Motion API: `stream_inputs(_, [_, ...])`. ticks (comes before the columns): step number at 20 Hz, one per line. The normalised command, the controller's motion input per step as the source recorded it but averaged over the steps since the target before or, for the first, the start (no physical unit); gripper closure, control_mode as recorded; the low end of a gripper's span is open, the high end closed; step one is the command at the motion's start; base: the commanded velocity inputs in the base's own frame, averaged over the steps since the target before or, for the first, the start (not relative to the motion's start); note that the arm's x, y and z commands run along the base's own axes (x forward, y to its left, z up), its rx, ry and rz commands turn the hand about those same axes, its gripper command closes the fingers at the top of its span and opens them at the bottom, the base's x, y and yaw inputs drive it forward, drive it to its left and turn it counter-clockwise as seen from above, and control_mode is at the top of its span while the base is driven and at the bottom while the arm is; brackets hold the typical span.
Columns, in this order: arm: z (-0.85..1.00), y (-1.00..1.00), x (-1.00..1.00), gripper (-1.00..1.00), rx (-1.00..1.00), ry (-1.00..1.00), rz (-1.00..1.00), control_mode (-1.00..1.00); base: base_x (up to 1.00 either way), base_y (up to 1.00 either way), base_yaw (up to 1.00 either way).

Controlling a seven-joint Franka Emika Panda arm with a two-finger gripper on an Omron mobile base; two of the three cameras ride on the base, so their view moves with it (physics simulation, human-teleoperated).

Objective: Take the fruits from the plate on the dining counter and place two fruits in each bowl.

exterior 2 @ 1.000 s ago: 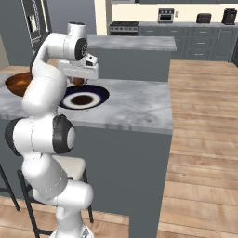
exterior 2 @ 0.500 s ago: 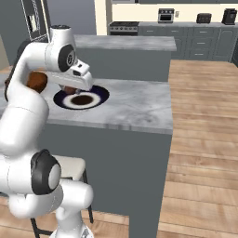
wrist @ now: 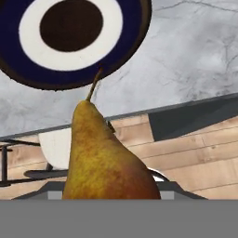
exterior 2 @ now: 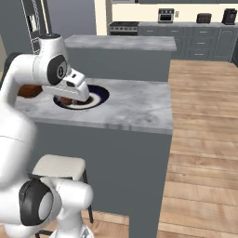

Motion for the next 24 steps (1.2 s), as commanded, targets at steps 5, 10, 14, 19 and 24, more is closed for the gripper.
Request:
stream_inputs(5, [0.01, -0.05, -0.98, 1.00, -0.01, 0.00, 0.06, -1.00, 0.00, 0.00, 0.00])
stream_inputs(10, [0.00, -0.07, -0.46, 1.00, 0.00, 0.01, -0.01, -1.00, 0.00, 0.00, 0.00])
stream_inputs(14, [-0.08, 0.00, -0.08, 1.00, -0.13, 0.00, -0.01, -1.00, 0.00, 0.00, 0.00])
stream_inputs(19, [0.00, -0.02, -0.09, 1.00, -0.02, 0.00, 0.05, -1.00, 0.00, 0.00, 0.00])
stream_inputs(24, [0.00, 0.00, -0.02, 1.00, 0.00, 0.00, 0.01, -1.00, 0.00, 0.00, 0.00])
